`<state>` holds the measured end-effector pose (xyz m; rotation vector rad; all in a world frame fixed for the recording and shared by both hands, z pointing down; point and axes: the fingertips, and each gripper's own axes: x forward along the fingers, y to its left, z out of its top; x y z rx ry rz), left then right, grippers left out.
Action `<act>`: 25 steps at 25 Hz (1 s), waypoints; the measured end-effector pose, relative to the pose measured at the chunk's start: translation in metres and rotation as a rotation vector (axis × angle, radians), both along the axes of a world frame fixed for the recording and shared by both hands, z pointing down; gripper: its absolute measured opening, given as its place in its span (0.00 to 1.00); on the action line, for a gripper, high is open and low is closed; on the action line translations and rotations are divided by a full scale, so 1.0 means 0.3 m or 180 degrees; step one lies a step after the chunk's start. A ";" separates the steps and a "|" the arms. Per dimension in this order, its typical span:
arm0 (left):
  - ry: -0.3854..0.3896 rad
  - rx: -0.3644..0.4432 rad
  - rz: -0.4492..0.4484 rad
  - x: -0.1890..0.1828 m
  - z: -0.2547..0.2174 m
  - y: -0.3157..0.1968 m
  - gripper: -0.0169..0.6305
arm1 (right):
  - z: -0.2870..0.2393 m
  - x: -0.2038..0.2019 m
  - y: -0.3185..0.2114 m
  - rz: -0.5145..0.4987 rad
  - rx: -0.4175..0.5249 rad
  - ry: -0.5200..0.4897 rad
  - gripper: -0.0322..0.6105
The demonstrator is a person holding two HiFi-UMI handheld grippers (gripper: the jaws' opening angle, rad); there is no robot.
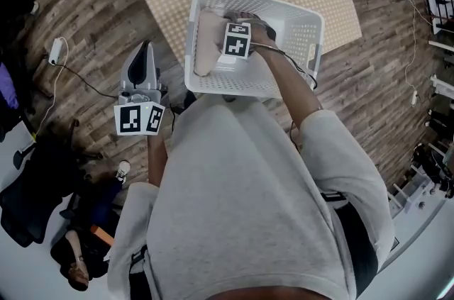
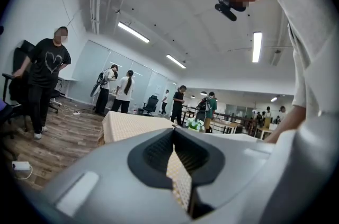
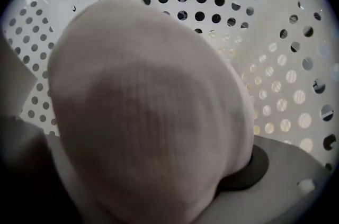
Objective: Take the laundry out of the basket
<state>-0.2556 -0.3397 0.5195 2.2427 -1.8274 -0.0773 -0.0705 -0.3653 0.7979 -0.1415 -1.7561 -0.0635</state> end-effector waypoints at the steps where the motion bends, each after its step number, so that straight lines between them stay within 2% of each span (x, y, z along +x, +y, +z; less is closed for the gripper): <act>1: 0.0006 0.0003 -0.0004 -0.001 0.000 0.002 0.04 | 0.000 0.000 0.001 0.0002 0.0021 0.0010 0.90; 3: 0.0013 0.0015 0.0016 0.003 -0.002 0.001 0.04 | -0.003 0.000 0.007 -0.0006 0.0064 0.0050 0.89; 5: 0.0012 0.0030 0.0046 0.009 -0.007 -0.002 0.04 | -0.013 -0.006 0.020 -0.0033 0.0085 0.0062 0.80; 7: 0.0007 0.0050 0.0069 0.018 -0.017 -0.005 0.04 | -0.028 -0.012 0.034 -0.0007 0.0119 0.0029 0.48; 9: 0.0004 0.0068 0.0085 0.025 -0.027 -0.008 0.04 | -0.037 -0.012 0.039 0.0077 0.0181 -0.0017 0.39; 17: -0.0035 0.0192 0.0129 0.031 -0.077 0.012 0.04 | -0.066 0.000 0.031 0.0413 0.0551 -0.0145 0.31; 25: -0.0066 0.0319 0.0266 0.065 -0.128 0.038 0.04 | -0.279 0.002 -0.053 0.0566 0.1381 -0.0409 0.31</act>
